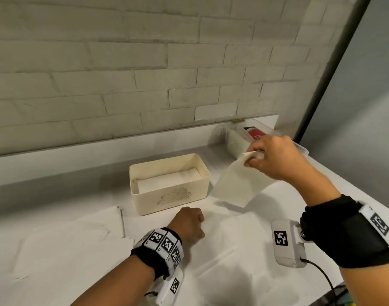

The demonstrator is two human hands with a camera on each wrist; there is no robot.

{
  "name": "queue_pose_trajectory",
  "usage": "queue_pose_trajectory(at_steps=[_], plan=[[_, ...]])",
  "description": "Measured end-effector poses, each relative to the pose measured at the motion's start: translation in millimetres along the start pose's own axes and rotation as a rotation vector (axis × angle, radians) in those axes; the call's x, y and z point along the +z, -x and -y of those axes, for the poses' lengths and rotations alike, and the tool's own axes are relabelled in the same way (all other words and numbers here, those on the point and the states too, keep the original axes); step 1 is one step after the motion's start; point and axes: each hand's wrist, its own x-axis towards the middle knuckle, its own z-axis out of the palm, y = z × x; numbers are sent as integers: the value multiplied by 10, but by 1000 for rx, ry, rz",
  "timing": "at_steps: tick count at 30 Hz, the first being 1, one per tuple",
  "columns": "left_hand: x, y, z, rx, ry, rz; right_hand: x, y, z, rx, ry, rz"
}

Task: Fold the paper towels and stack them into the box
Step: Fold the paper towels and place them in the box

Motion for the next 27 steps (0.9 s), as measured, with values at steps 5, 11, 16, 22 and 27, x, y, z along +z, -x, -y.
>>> queue_pose_trajectory(at_steps=[5, 11, 16, 22, 27], plan=[[53, -22, 28, -21, 59, -49, 39, 16, -17, -9, -26, 35], [-161, 49, 67, 3, 232, -22, -55, 59, 20, -23, -54, 174], [-640, 170, 130, -68, 642, -121, -244, 196, 117, -118, -12, 383], [-1066, 253, -17, 2, 1072, -314, -352, 279, 403, -236, -84, 537], [-1109, 348, -206, 84, 1072, -311, -134, 219, 663, -339, -77, 496]])
